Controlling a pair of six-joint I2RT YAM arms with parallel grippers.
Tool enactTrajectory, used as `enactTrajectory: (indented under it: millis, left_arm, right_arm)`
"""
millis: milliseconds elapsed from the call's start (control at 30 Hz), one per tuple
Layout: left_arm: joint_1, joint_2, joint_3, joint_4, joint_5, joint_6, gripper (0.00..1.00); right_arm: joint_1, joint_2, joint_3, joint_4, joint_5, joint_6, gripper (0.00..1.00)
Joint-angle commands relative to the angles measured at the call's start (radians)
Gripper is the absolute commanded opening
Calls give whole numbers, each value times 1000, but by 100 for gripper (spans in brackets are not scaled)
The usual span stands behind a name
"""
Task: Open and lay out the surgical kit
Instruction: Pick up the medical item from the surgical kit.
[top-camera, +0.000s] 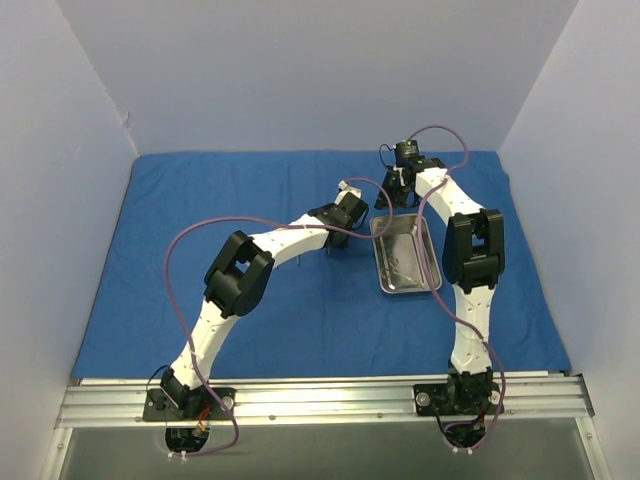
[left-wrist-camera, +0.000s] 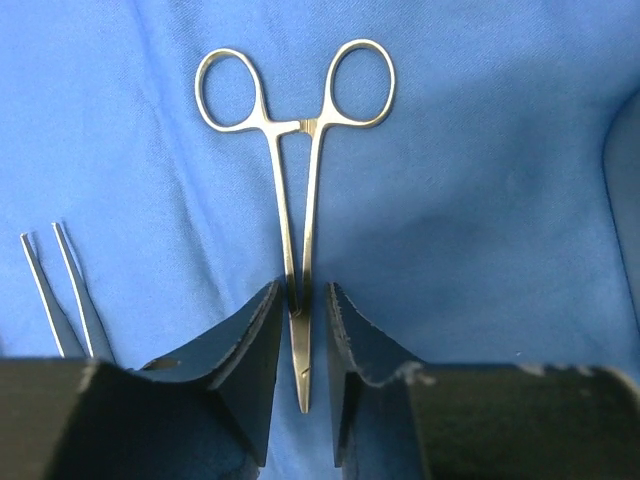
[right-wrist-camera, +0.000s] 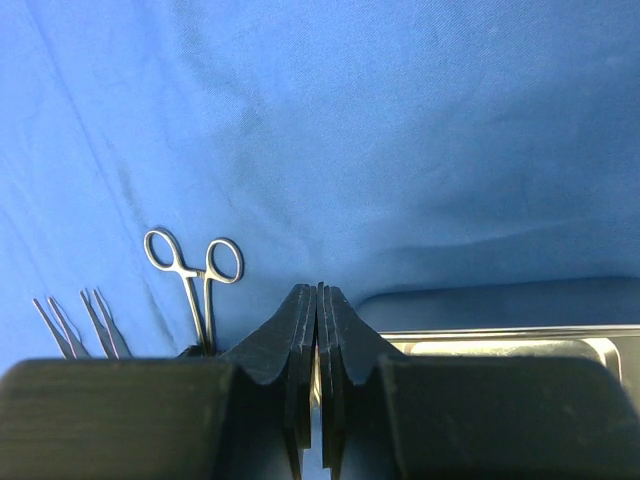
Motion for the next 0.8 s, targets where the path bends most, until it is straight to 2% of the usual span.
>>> enactTrajectory:
  millis: [0,233,333,567,767]
  left_arm:
    - [-11,-39,-23,-89,-6,-12,31]
    - [-9,-42,-29,-97,-4,-27,31]
    - [-9,-38,-29,-97,11,-33,27]
    - [-2,-16,-16,-114,48,-45,31]
    - [15,-7,-20,-109,91,-52,28]
  right_arm:
    - [-6,-76,-9,-6,-8,-13,0]
    - [-6,-79,-11,-4,-11,-14,0]
    - [-6,-80,-12,-3,-11,-16,0]
    - [-8,-88,-17,-3,-12,-20,0]
    - [-16,-88,-14,-4,-17,-20,0]
